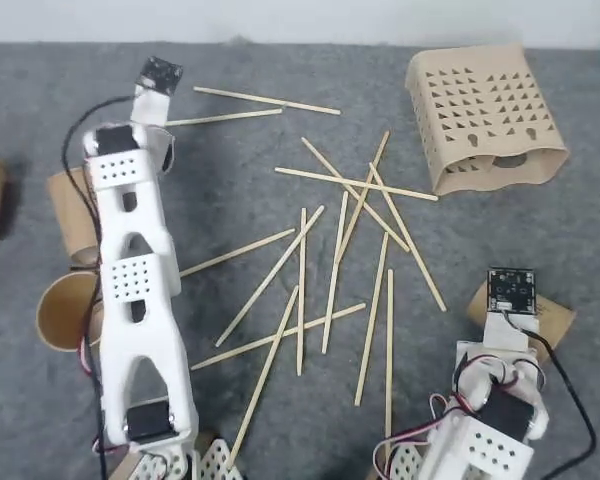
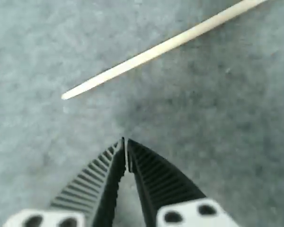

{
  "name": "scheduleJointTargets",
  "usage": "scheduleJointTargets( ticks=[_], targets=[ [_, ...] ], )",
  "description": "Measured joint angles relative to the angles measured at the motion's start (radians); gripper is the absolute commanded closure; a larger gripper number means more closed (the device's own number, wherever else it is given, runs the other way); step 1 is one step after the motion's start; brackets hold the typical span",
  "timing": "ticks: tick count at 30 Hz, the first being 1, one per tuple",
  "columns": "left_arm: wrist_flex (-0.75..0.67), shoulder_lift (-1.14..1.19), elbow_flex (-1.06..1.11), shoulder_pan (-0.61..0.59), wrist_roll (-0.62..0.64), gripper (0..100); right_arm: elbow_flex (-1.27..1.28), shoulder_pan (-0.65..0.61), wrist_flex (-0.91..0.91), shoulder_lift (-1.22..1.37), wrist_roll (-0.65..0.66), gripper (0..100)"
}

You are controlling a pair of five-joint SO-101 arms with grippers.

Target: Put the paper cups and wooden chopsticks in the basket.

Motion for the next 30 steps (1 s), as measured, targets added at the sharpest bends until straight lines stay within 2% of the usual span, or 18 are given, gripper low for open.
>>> scheduleJointTargets(
  ticks=[7,10,13,19,23,30],
  targets=[
    [0.041,-0.120,0.000,0.005,0.000,99,0.000,0.000,0.000,0.000,0.000,99.1],
    [0.104,-0.150,0.000,0.005,0.012,99,0.000,0.000,0.000,0.000,0.000,99.1],
    [0.190,-0.213,0.000,0.005,0.071,99,0.000,0.000,0.000,0.000,0.000,99.1],
    [0.210,-0.417,0.064,-0.014,0.259,99,0.000,0.000,0.000,0.000,0.000,99.1],
    [0.210,-0.608,0.275,-0.031,0.316,99,0.000,0.000,0.000,0.000,0.000,99.1],
    [0.210,-1.125,0.931,-0.026,0.319,99,0.000,0.000,0.000,0.000,0.000,99.0]
  ],
)
